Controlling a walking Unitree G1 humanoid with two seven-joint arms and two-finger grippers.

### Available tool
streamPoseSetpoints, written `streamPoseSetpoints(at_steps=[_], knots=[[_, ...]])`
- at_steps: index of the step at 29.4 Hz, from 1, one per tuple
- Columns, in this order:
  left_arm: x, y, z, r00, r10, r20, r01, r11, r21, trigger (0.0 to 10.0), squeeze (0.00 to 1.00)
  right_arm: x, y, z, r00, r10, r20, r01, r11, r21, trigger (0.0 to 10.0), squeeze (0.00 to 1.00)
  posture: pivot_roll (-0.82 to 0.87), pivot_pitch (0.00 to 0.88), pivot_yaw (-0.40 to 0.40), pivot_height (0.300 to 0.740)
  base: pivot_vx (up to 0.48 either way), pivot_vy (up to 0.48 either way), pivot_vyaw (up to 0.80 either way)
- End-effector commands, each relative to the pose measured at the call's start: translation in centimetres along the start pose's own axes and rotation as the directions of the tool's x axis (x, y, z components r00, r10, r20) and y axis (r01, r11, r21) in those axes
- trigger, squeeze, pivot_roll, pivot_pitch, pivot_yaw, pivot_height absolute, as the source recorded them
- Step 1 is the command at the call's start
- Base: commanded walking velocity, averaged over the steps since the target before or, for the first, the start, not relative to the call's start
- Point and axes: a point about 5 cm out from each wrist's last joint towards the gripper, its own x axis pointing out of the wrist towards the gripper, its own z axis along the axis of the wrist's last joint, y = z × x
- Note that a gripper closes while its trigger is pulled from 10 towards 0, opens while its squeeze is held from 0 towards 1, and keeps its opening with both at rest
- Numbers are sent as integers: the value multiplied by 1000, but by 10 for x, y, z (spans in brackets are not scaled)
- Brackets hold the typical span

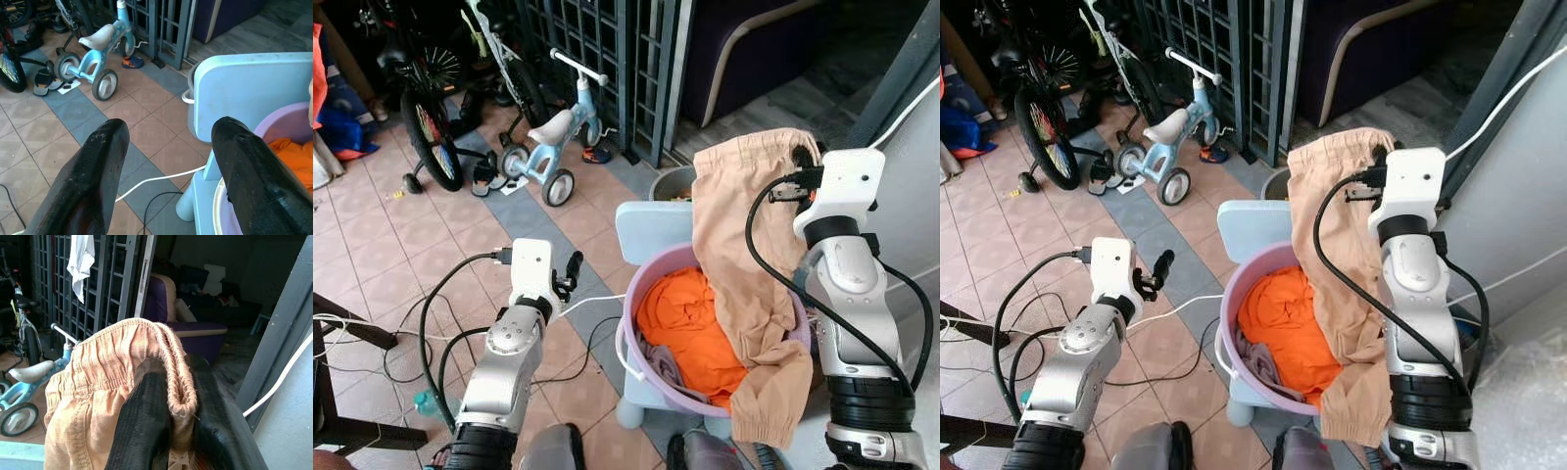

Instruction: Clothes washing

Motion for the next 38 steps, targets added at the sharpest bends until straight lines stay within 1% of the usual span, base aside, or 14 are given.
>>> streamPoseSetpoints(at_steps=[1, 12, 15, 19, 23, 26, 28, 30, 36, 38], knots=[[-2, 1, -6, 1000, 3, -18, -3, 1000, 8, 10000, 0, 1, 1, 8, 1000, 13, 22, -13, 1000, -4, 10000, 0, -84, 52, 39, 740, -259, -274, 0], [-5, 1, -9, 1000, 4, -24, -4, 1000, 6, 10000, 0, 0, 7, 3, 999, 39, -11, -39, 999, 15, 10000, 0, -85, 63, 30, 740, -251, -275, 0], [-5, 1, -9, 1000, 7, -18, -6, 1000, 2, 10000, 0, -1, 9, 2, 999, 45, -17, -44, 999, 16, 10000, 0, -80, 62, 28, 740, 0, -270, 0], [-7, 2, -8, 1000, 14, -15, -15, 1000, -20, 10000, 0, 0, 11, 1, 998, 56, -23, -55, 998, 13, 10000, 0, -80, 70, 36, 740, 0, 0, 0], [-8, 2, -9, 1000, -7, -22, 6, 1000, -31, 10000, 0, 1, 10, 1, 998, 53, -23, -53, 999, 13, 10000, 0, -85, 72, 44, 740, 0, 0, 0], [-6, 3, -8, 1000, -8, -20, 8, 1000, -23, 10000, 0, -3, 10, -3, 998, 50, -35, -49, 999, 18, 10000, 0, -84, 69, 47, 740, 0, 0, 0], [-5, 2, -6, 1000, -9, -16, 9, 1000, -28, 10000, 0, -4, 12, -6, 997, 53, -55, -51, 998, 36, 10000, 0, -82, 70, 47, 740, 0, 0, -750], [-6, 2, -6, 1000, -10, -16, 10, 1000, -26, 10000, 0, -3, 12, -6, 997, 51, -58, -49, 998, 35, 10000, 0, -81, 70, 47, 740, 0, 0, -800], [-7, 3, -8, 1000, -10, -22, 9, 999, -45, 10000, 0, 2, 8, 1, 1000, 24, -16, -24, 1000, 12, 10000, 0, -82, 68, 45, 740, 0, 0, -800], [-7, 0, -7, 1000, -18, -21, 17, 998, -59, 10000, 0, 4, 4, 4, 1000, 1, 0, -1, 1000, -5, 10000, 0, -84, 68, 43, 740, 0, 0, -800]])
